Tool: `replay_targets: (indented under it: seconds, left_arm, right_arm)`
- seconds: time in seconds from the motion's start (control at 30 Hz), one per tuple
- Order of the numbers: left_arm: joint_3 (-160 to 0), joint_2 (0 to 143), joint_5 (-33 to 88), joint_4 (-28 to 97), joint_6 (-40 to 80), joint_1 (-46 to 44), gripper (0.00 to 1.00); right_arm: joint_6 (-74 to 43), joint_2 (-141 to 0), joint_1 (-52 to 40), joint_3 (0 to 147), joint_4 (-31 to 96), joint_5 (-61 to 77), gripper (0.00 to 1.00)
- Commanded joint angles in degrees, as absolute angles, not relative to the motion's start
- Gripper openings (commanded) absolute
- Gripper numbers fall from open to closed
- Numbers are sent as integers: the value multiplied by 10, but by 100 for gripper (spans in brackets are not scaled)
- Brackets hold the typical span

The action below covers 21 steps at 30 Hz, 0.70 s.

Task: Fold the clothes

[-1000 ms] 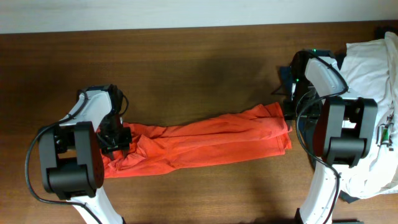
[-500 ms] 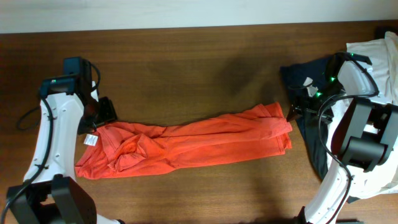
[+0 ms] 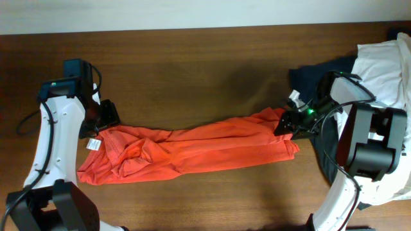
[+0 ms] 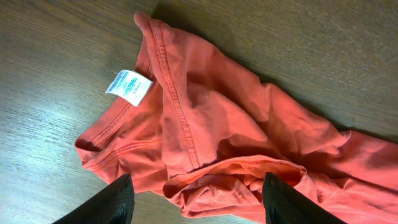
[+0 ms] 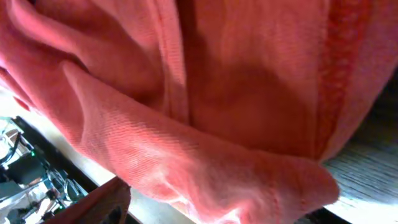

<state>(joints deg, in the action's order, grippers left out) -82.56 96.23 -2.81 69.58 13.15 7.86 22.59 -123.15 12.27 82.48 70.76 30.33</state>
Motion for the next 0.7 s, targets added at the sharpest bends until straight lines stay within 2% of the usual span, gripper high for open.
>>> replay_targets:
  seconds: [0.0, 0.07, 0.1, 0.27, 0.37, 0.53, 0.67]
  left_arm:
    - [-826, 964, -23, 696, 133, 81, 66]
    - [-826, 964, -23, 696, 133, 81, 66]
    - [-826, 964, -23, 696, 133, 81, 66]
    - [-826, 964, -23, 697, 133, 81, 66]
    - [-826, 964, -23, 697, 133, 81, 67]
    - [-826, 964, -23, 697, 133, 81, 70]
    - [-826, 964, -23, 696, 133, 81, 70]
  right_arm:
    - [231, -1268, 116, 804, 690, 267, 47]
    - [231, -1268, 117, 804, 686, 267, 15]
    - [231, -1268, 118, 809, 685, 260, 4]
    - [75, -1260, 158, 957, 744, 135, 4]
    - [72, -1237, 160, 1029, 791, 132, 4]
    - [82, -1209, 64, 1035, 829, 130, 4]
    - [56, -1209, -72, 1035, 823, 129, 4]
